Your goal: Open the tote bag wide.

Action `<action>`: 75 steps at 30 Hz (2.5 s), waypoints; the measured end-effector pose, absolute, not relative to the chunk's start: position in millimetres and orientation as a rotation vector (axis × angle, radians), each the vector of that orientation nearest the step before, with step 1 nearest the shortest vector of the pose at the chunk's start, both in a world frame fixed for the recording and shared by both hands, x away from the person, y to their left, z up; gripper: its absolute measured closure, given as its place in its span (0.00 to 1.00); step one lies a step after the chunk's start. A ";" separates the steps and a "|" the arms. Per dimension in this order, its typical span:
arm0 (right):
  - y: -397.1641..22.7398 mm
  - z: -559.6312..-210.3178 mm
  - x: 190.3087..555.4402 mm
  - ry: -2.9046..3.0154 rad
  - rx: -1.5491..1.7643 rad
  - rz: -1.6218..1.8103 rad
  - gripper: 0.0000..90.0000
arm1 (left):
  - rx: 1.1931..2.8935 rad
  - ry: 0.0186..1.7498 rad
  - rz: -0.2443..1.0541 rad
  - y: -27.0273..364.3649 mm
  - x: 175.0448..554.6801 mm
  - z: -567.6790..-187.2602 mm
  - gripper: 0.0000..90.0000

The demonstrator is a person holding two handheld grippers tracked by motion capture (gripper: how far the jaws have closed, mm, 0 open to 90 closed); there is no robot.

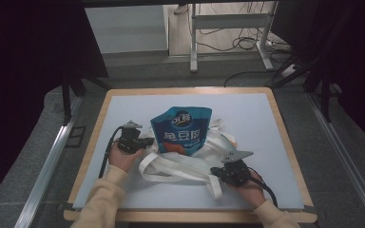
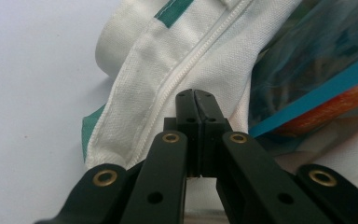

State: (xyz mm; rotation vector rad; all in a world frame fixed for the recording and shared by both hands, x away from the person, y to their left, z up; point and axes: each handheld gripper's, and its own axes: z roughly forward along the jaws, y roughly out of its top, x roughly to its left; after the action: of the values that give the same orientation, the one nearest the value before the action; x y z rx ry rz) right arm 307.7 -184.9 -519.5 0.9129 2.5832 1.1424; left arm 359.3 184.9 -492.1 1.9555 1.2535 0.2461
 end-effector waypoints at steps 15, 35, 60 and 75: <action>-198.5 -480.2 319.2 2.438 0.925 1.266 0.99 | 1.935 1.167 0.286 190.2 329.8 -465.3 1.00; -172.6 -451.5 379.5 2.416 0.938 1.156 0.99 | 1.989 1.079 0.226 183.1 295.9 -467.6 1.00; -181.0 -474.3 400.0 2.440 1.005 1.043 0.99 | 2.073 1.093 0.146 174.8 286.5 -495.0 1.00; -180.5 -485.4 412.3 2.445 1.012 1.009 0.99 | 2.102 1.098 0.127 174.4 284.8 -505.6 1.00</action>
State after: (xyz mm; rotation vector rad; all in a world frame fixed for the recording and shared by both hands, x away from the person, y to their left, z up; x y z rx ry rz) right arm 412.3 -180.5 -485.4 1.0118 2.4450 1.0091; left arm 284.8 174.4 -505.6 2.1022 1.0981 0.1266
